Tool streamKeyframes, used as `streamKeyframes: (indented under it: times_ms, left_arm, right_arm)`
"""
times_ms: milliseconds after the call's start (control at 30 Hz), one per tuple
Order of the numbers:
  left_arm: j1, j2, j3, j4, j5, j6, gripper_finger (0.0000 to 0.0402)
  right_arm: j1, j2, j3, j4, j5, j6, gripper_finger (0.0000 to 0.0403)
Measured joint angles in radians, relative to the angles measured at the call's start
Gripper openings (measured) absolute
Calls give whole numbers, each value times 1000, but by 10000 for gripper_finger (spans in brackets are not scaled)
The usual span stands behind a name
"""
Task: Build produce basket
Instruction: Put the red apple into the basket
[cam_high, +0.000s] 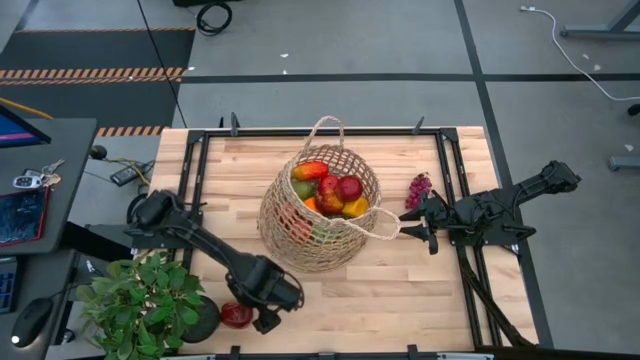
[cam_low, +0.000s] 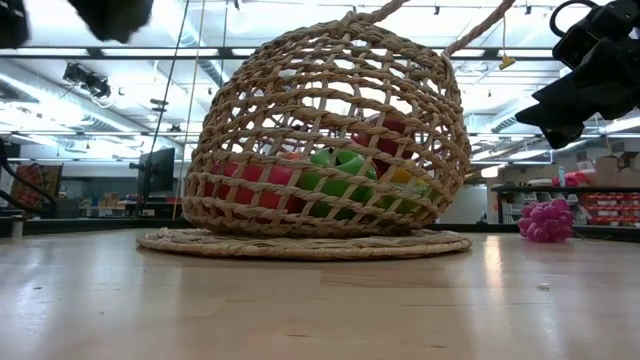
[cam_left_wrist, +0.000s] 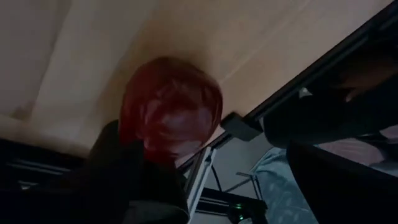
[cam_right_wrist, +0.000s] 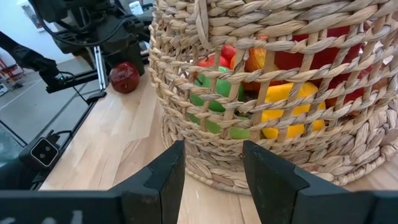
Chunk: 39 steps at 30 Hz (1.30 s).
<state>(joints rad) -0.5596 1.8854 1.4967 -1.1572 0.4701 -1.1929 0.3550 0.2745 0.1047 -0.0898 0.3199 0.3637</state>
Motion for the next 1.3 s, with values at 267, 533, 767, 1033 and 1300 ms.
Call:
streamKeyframes:
  times_ms: [267, 533, 767, 1033, 1300]
  left_arm:
    - [-64, 32, 0, -35, -8, -8, 400]
    - [-79, 113, 0, -98, -24, 137, 400]
    - [-84, 169, 0, -105, -33, 240, 400]
    - [-84, 176, 0, -112, -68, 272, 400]
    - [-81, 176, 0, -112, -75, 315, 393]
  right_arm:
    - [0, 0, 0, 0, 0, 0, 167]
    - [0, 3, 0, 14, 0, 0, 167]
    - [0, 3, 0, 14, 0, 0, 167]
    - [0, 3, 0, 15, 0, 0, 167]
    - [0, 3, 0, 14, 0, 0, 167]
